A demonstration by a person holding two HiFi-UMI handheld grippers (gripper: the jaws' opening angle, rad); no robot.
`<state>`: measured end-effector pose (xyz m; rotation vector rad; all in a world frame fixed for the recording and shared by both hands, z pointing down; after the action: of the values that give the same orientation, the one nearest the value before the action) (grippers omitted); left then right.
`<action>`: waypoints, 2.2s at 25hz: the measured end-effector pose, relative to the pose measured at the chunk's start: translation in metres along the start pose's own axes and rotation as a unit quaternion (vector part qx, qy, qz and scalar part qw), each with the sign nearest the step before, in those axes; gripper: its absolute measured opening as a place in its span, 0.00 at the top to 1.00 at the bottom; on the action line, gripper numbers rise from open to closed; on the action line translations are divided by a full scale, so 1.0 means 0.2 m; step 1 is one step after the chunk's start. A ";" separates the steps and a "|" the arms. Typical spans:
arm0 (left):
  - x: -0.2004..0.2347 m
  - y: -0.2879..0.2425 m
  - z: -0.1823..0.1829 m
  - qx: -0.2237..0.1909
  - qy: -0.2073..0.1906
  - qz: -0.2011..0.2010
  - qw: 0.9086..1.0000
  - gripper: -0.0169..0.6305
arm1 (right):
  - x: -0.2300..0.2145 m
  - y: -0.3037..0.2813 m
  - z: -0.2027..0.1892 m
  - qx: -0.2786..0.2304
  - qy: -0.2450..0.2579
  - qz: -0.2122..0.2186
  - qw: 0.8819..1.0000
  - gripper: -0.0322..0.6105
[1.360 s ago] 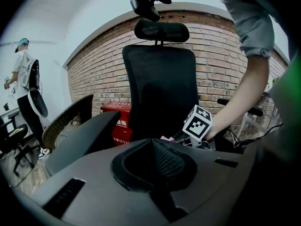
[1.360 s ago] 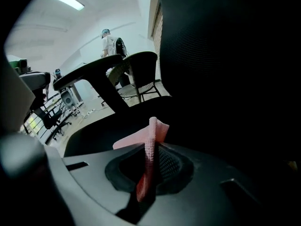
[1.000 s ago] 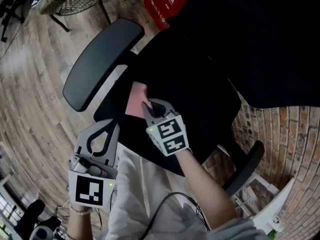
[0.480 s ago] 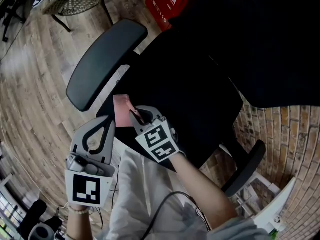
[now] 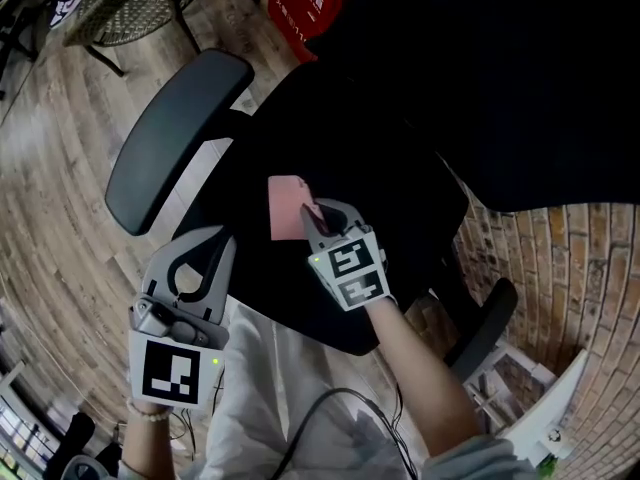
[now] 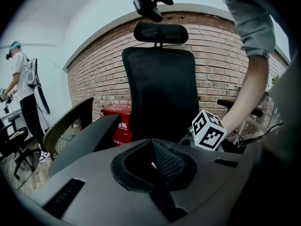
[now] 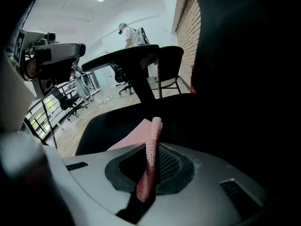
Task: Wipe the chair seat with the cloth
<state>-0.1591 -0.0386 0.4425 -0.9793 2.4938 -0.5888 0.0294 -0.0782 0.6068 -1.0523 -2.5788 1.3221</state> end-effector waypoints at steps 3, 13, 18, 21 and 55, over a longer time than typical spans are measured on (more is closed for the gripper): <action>-0.01 -0.06 0.04 -0.006 -0.004 -0.006 1.000 0.95 | -0.17 0.07 -0.03 0.003 -0.012 -0.043 0.999 0.86; -0.01 -0.25 0.14 -0.030 -0.010 -0.027 0.999 0.95 | -0.72 0.33 -0.13 -0.005 -0.087 -0.197 0.976 0.86; -0.05 -0.31 0.18 -0.029 -0.013 -0.035 0.999 0.95 | -0.93 0.46 -0.16 -0.008 -0.114 -0.244 0.963 0.86; -0.05 -0.32 0.18 -0.030 -0.019 -0.039 0.999 0.95 | -0.98 0.50 -0.17 -0.006 -0.126 -0.255 0.959 0.86; -0.10 0.14 -0.08 0.014 0.093 0.073 0.993 0.95 | 0.41 0.16 -0.32 0.023 0.012 0.043 0.999 0.87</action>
<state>-0.1687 -0.0017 0.4449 -0.7546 2.6827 -0.6946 0.0064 0.0285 0.6036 -1.1760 -2.4990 1.3711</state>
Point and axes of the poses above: the fingertips, and each gripper's own axes: y backward along the fingers, x to its left, z out of its top, the point moved 9 cm from there along y, backward along the fingers, and after that the axes turned 7 degrees about -y, right-handed, at the moved point
